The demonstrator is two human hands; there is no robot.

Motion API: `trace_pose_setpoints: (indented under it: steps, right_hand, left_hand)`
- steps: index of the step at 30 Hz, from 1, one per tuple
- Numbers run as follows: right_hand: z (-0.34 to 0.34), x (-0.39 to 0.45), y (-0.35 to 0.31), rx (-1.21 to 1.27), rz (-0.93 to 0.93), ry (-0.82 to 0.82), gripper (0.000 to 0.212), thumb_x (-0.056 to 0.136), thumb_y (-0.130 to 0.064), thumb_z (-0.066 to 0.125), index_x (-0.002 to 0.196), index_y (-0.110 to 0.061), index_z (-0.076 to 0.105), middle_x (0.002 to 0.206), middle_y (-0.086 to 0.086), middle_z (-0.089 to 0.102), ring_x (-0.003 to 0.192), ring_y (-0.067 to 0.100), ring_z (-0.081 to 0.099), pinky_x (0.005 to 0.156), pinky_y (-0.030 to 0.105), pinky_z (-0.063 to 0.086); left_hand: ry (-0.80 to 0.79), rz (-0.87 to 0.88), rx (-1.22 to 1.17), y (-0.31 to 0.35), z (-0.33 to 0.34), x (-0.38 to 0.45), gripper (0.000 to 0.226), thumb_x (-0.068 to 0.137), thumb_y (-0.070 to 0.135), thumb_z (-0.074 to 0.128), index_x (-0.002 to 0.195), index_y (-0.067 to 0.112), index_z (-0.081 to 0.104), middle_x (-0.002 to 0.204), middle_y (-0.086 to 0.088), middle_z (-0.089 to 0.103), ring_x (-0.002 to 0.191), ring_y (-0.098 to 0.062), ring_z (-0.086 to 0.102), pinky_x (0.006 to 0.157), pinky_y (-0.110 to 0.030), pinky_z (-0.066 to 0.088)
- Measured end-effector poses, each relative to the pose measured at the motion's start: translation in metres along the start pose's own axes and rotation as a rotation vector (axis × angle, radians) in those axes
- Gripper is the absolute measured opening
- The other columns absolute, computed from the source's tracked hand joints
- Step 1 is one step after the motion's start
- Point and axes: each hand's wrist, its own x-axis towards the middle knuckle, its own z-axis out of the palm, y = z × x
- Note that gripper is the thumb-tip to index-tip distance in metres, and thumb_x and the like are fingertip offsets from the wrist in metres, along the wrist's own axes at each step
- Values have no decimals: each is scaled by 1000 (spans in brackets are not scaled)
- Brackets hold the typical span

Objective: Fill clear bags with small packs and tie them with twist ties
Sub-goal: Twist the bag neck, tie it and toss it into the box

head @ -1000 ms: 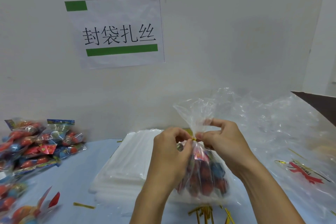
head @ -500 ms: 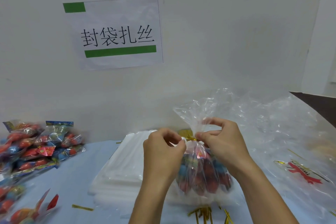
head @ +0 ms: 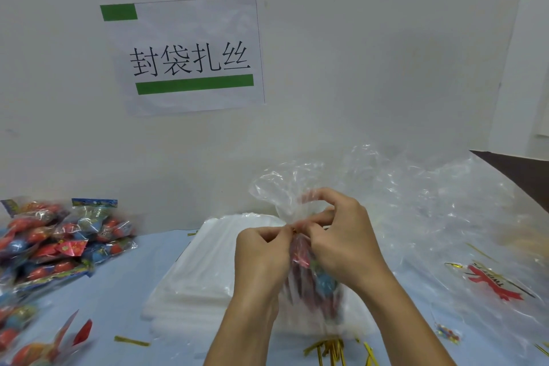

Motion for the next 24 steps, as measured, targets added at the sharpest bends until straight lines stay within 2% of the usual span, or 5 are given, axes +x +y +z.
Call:
trace_pose_setpoints:
  steps: [3,7,17,20,24]
  right_hand:
    - [2,1,1,-4,7,26,40,81,10,59,99,-26,65,64,-11,74,59,6,71,53,11,50]
    - [3,2,2,13,28,53,35,83,9,62,96,-25,62,59,-7,73,52,10,69,49,13,50]
    - [-21,10,8,425,363,125,17,77,10,73,74,-6,69,59,7,63,46,15,53,47,25,47]
    - [-23,10,8,438,368,102,11,79,11,71,78,0,70,61,9,64,44,13,53,44,21,45]
    - [-21,12,10,458,380,108,13,80,9,71,92,4,70,66,12,69,52,18,57,47,23,45]
  left_hand:
    - [122,112,93,-2,6,0,26,90,11,65,68,17,77,66,2,74,69,-15,71,66,-29,55]
    - [267,362,258,0,15,-5,27,88,8,65,68,26,71,67,10,69,68,0,63,61,-14,49]
    - [-68,975,453,-12,2,6,20,90,0,65,90,19,72,85,9,60,76,-6,57,64,-15,45]
    - [-56,973,473,-14,2,6,20,88,0,68,90,19,75,84,7,61,76,-10,59,62,-20,47]
    - [7,664,234,-7,10,0,17,90,15,70,76,22,78,78,11,67,79,-8,63,61,-12,43]
